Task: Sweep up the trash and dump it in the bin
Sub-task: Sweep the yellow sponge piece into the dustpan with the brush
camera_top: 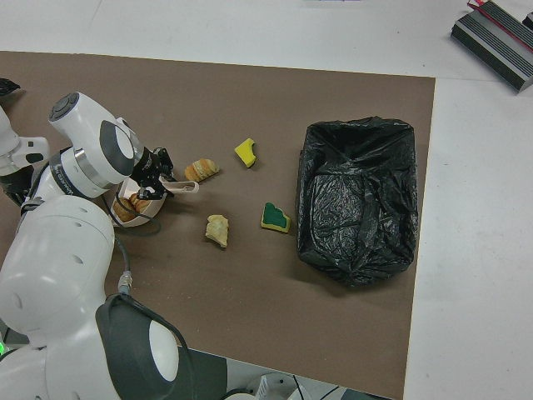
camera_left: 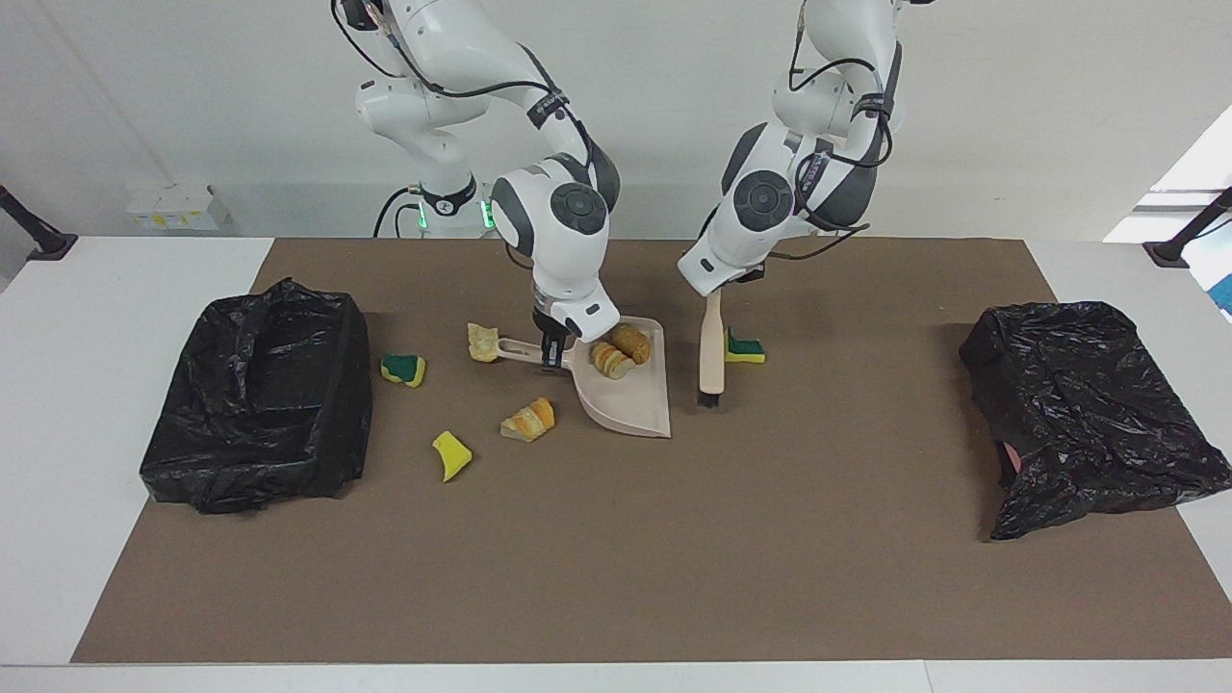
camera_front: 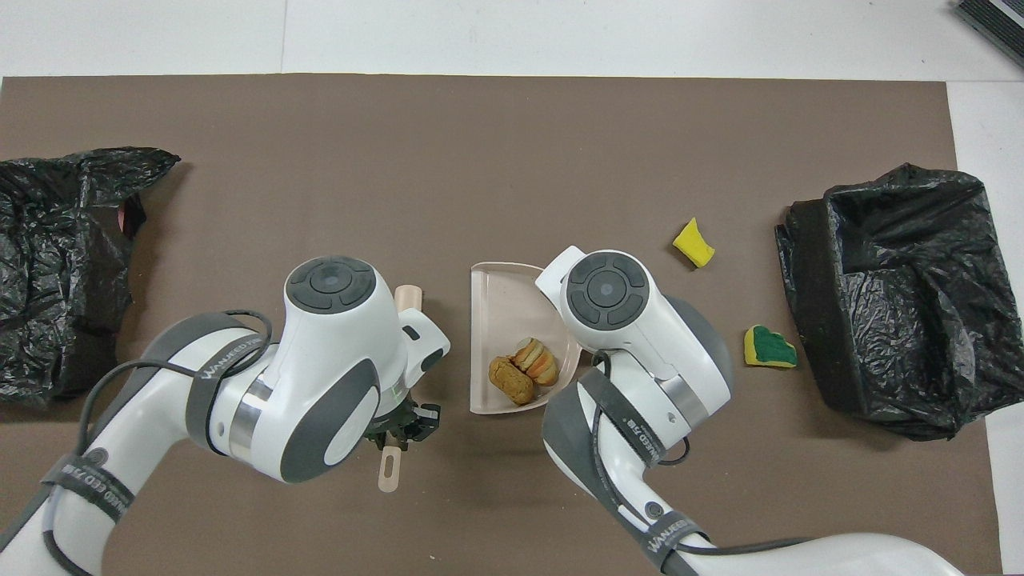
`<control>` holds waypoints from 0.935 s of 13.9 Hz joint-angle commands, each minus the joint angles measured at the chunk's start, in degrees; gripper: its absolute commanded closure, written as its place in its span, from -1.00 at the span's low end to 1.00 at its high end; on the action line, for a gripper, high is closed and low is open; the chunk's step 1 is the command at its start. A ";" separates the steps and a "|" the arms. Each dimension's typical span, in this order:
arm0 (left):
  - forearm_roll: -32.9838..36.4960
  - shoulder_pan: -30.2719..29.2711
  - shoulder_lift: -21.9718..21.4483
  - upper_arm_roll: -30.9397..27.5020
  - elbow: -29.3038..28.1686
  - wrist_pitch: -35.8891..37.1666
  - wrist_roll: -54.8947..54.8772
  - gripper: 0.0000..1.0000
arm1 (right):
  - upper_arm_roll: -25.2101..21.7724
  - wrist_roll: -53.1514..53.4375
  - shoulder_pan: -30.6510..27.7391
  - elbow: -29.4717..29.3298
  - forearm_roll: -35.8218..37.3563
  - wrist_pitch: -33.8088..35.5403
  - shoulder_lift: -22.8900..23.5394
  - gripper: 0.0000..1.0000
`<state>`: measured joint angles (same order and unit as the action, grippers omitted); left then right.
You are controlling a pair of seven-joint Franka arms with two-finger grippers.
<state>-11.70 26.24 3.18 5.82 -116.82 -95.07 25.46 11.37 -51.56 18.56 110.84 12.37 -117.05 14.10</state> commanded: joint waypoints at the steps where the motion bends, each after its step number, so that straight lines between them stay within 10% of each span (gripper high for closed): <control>1: -0.96 -2.32 -2.13 0.07 -2.01 2.69 13.06 1.00 | 0.32 -1.44 -0.72 1.39 0.20 -1.34 -1.18 1.00; 8: -1.22 -4.09 -9.94 0.42 -16.33 -5.38 18.83 1.00 | 0.32 -1.35 -0.72 1.39 0.20 -1.34 -1.18 1.00; 13: -10.78 0.75 -6.44 0.68 -15.64 -15.83 17.78 1.00 | 0.32 -3.01 -0.63 1.57 0.55 -2.91 -1.18 1.00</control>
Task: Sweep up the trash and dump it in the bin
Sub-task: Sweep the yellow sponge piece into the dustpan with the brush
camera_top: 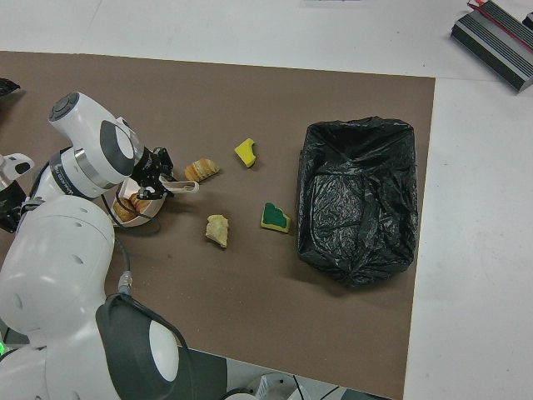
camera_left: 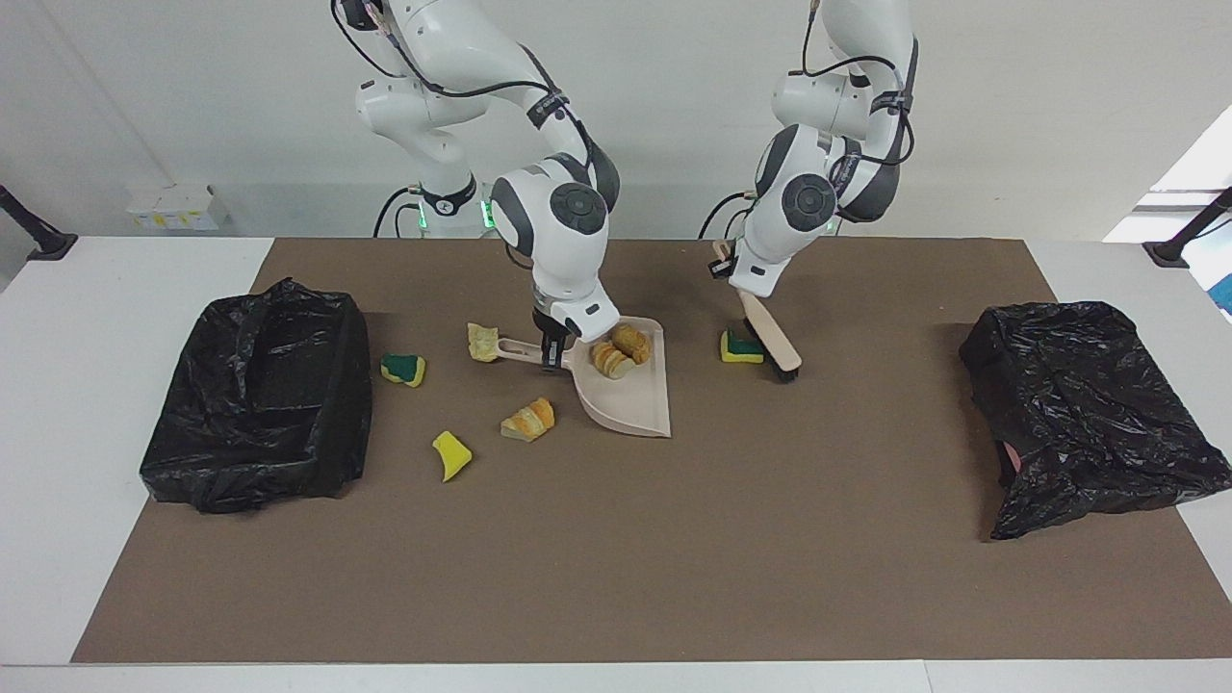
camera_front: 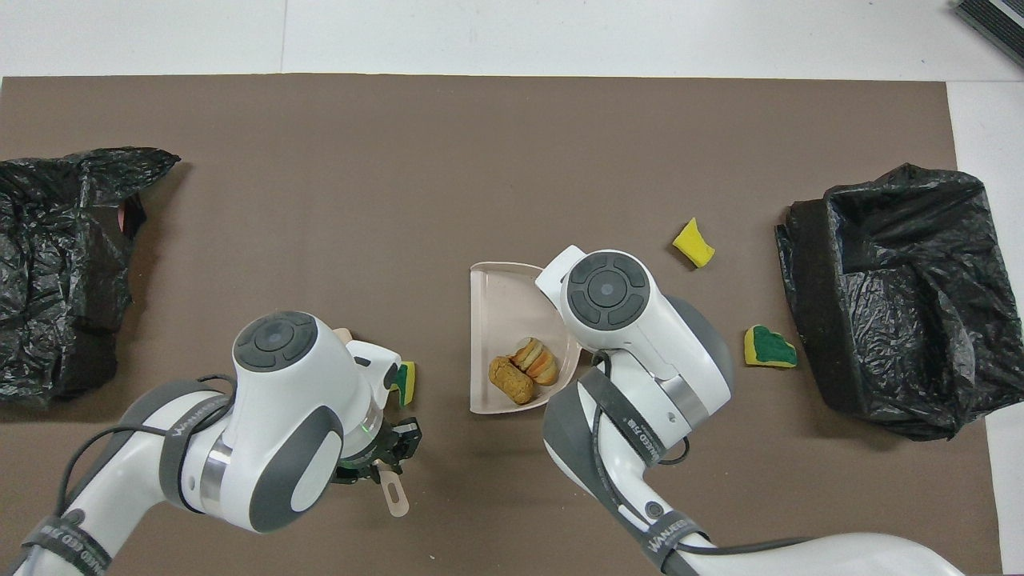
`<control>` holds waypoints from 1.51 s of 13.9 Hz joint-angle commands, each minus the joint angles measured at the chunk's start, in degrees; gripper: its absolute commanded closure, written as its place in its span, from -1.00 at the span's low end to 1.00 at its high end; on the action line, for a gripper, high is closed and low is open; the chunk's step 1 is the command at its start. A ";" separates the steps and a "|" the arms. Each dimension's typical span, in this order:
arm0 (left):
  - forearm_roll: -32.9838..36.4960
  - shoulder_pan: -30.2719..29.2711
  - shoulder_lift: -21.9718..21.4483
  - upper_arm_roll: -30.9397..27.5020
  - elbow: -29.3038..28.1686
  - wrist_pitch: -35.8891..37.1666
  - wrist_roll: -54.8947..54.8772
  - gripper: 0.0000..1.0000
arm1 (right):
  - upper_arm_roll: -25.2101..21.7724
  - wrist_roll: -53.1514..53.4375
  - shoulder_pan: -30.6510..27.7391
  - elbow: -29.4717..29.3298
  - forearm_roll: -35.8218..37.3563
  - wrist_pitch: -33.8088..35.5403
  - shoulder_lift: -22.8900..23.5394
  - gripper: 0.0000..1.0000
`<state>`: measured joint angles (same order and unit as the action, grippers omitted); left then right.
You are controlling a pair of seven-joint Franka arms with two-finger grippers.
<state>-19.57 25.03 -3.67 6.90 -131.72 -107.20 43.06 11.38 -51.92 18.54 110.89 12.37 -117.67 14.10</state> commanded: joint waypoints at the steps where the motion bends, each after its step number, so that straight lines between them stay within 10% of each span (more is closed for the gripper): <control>1: -5.37 2.91 1.37 -0.31 0.40 -5.81 -0.77 1.00 | 0.31 -3.88 -0.61 1.52 0.55 -2.82 -1.10 1.00; 8: -13.31 10.21 3.93 -0.39 5.06 -12.15 -9.74 1.00 | 0.31 -4.51 -0.61 1.52 0.55 -2.91 -1.01 1.00; 21: -2.76 1.60 3.93 -0.92 3.83 -8.73 -9.66 1.00 | 0.31 -4.16 -1.31 0.65 -0.24 -3.26 -0.66 1.00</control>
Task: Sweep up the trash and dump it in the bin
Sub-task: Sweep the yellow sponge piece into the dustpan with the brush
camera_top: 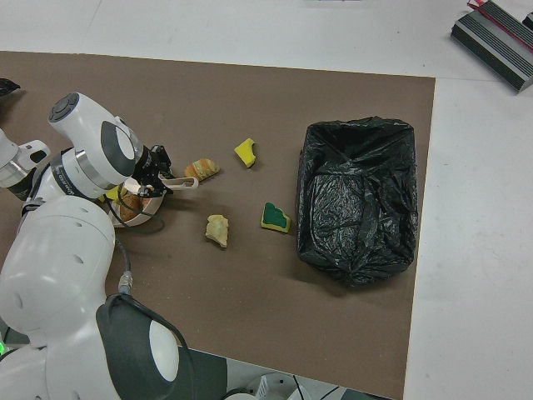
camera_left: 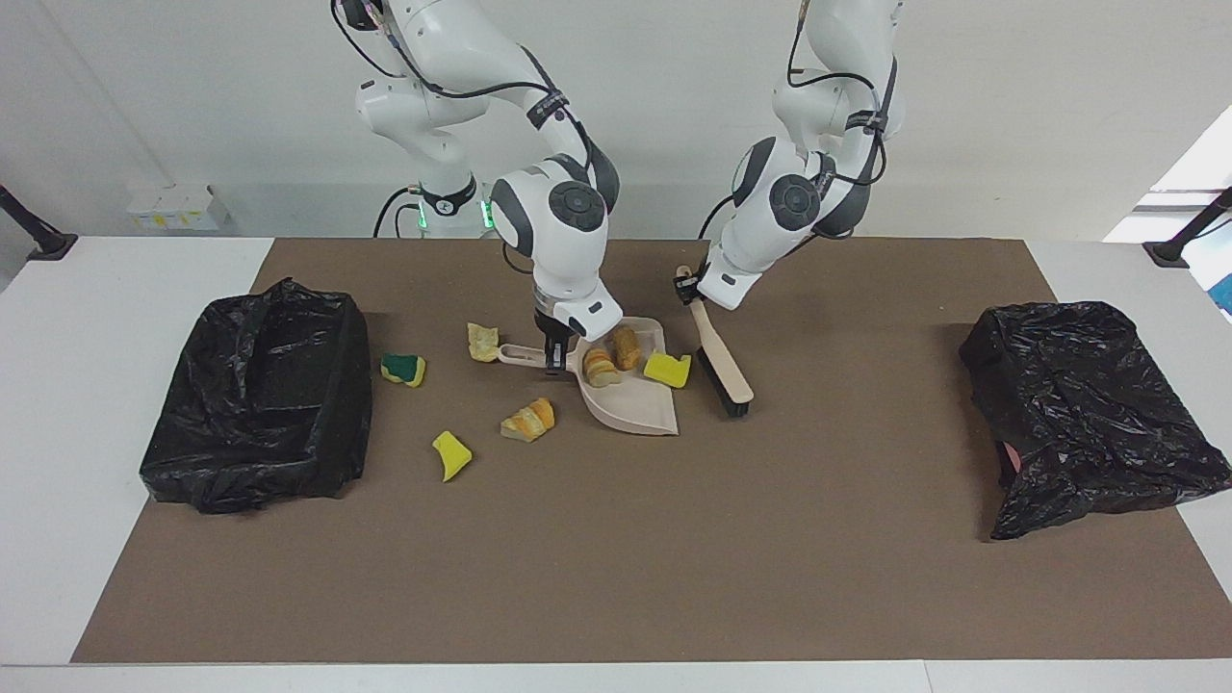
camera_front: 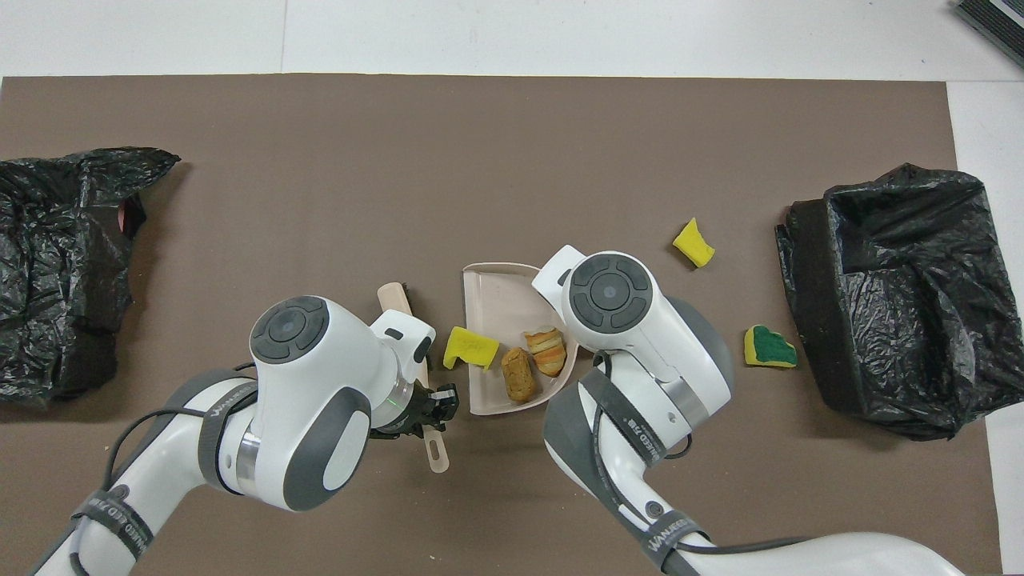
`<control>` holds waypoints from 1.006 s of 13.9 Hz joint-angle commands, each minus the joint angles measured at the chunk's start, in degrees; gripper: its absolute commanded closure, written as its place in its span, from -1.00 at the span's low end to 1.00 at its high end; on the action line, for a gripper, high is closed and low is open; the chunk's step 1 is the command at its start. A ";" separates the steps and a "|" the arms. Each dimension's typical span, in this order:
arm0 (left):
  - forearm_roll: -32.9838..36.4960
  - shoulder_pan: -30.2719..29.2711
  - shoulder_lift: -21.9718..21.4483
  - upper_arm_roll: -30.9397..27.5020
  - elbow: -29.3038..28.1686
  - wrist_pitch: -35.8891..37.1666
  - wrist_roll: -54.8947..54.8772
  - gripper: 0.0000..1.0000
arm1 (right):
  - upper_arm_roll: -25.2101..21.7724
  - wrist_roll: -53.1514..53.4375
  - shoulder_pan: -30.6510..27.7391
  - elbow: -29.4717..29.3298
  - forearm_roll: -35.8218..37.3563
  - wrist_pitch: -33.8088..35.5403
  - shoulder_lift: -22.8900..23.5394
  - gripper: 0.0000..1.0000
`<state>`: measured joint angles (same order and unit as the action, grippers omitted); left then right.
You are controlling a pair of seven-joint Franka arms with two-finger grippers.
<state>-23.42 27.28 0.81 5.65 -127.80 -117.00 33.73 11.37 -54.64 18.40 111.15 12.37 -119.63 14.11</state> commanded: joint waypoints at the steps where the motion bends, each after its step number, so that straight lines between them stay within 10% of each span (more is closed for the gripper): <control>1: 1.10 -0.48 -0.54 0.42 -0.09 0.55 -0.51 1.00 | 0.32 -1.78 -1.96 0.39 -0.24 -1.30 -0.75 1.00; 8: 0.13 8.74 -1.25 0.94 -0.17 -3.14 -8.93 1.00 | 0.32 -1.96 -2.14 0.56 -0.33 -1.30 -0.92 1.00; 14: 0.22 3.50 -0.72 0.33 -0.44 -2.44 -10.18 1.00 | 0.32 -1.79 -2.14 0.56 -0.24 -1.22 -0.84 1.00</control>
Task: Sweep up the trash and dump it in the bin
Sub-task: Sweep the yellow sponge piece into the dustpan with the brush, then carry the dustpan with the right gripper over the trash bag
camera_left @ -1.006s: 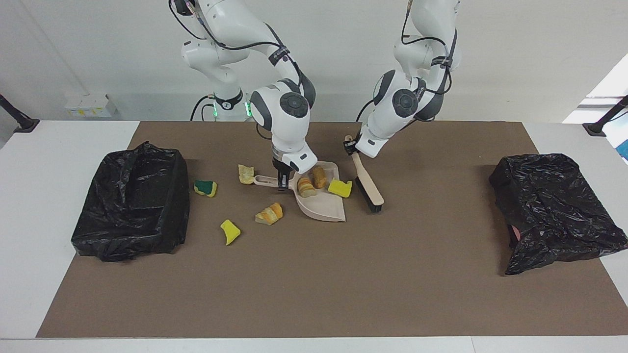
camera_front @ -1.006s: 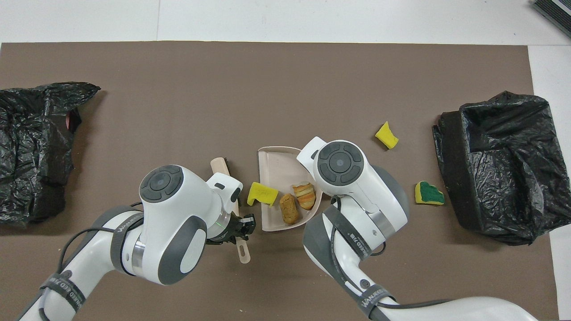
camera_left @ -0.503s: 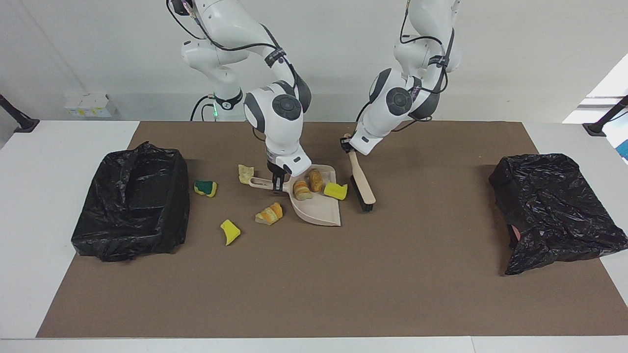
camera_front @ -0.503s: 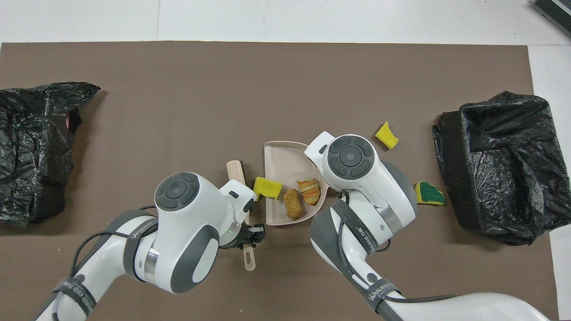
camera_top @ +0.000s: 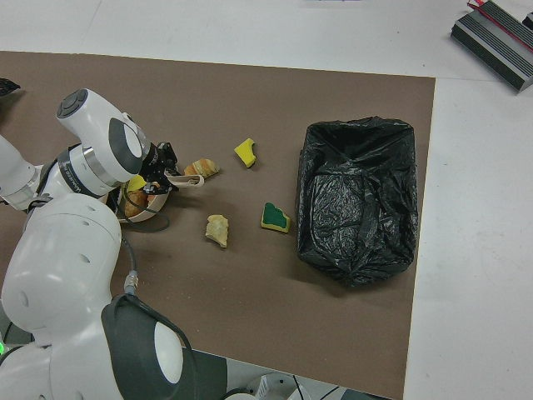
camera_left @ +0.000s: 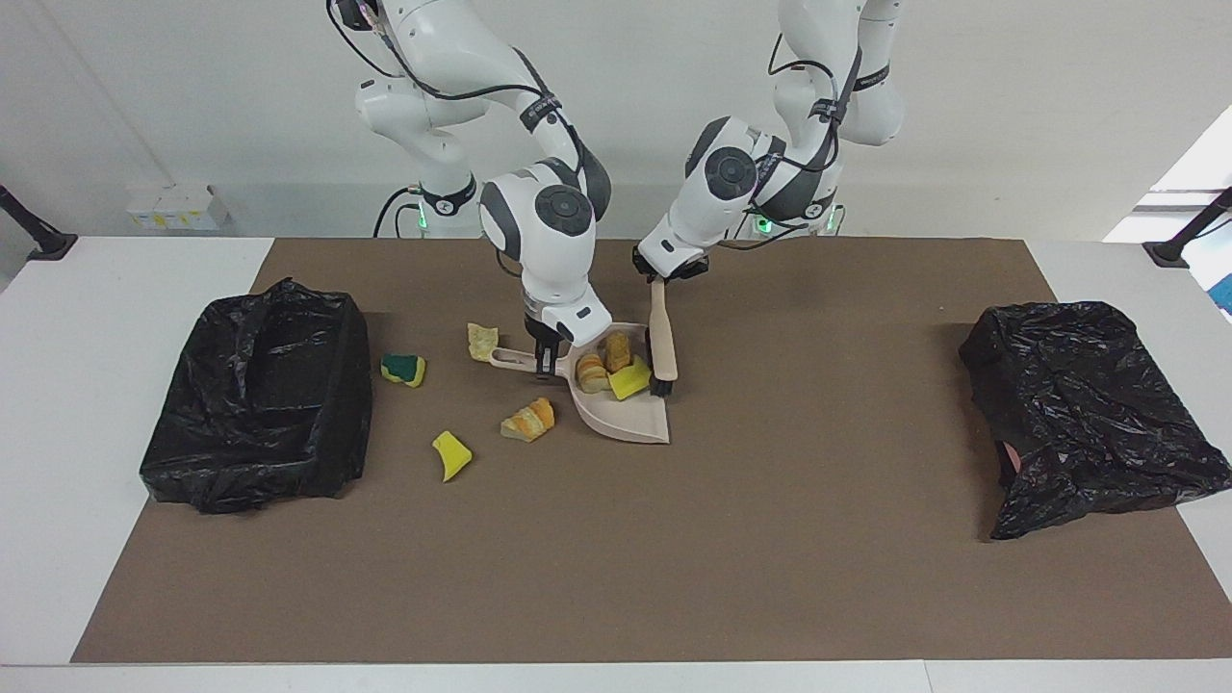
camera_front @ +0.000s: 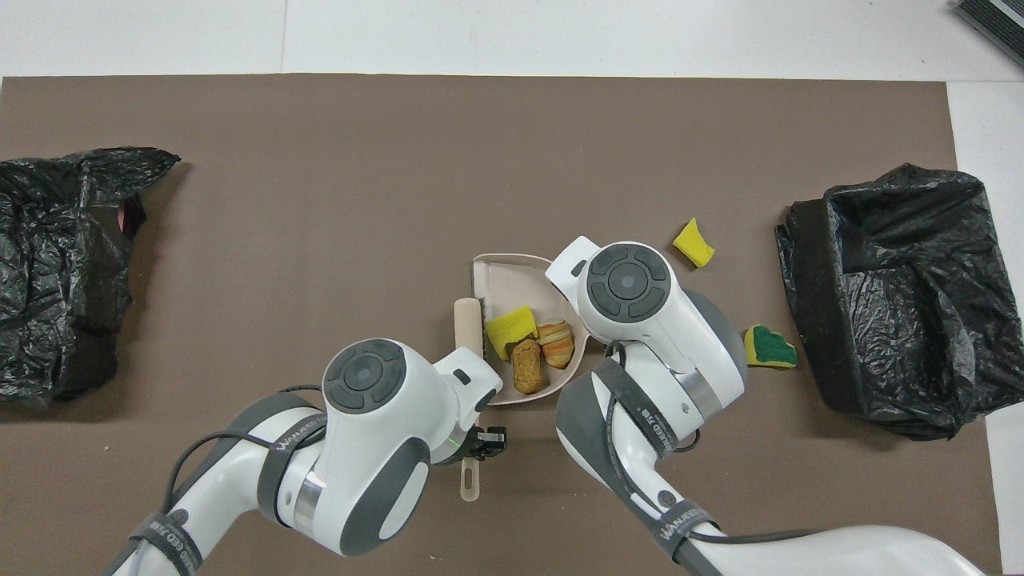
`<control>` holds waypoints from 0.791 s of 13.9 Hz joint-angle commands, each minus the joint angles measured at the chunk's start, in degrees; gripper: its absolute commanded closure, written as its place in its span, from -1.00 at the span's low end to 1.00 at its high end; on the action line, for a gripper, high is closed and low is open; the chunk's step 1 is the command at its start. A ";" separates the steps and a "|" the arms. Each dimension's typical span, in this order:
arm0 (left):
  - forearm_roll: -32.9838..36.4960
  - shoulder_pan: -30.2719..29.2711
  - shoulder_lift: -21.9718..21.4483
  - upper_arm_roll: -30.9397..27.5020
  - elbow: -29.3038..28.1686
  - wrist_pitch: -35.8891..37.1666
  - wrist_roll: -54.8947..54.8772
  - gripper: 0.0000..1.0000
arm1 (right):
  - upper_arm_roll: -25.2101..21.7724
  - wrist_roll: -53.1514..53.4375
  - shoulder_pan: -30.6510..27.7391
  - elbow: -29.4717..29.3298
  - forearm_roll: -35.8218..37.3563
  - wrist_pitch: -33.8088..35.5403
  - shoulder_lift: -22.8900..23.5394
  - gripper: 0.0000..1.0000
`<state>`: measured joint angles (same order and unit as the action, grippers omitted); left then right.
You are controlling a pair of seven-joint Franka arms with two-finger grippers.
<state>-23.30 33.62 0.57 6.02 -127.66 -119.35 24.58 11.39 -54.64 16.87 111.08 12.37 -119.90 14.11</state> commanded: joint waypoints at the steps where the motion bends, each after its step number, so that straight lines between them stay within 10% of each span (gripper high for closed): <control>1: 0.10 -4.34 -0.49 -0.05 -0.83 0.43 -0.94 1.00 | 0.30 -1.61 -0.61 0.54 -0.33 -1.04 -0.83 1.00; 11: 6.60 0.63 -3.64 0.30 -3.28 6.77 13.98 1.00 | 0.30 -18.35 -13.06 -1.39 -10.60 0.01 -5.84 1.00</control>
<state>-18.13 30.46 0.23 6.64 -128.33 -112.69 34.09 11.20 -64.78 8.82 109.04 5.55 -120.34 10.76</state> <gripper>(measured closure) 0.744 0.678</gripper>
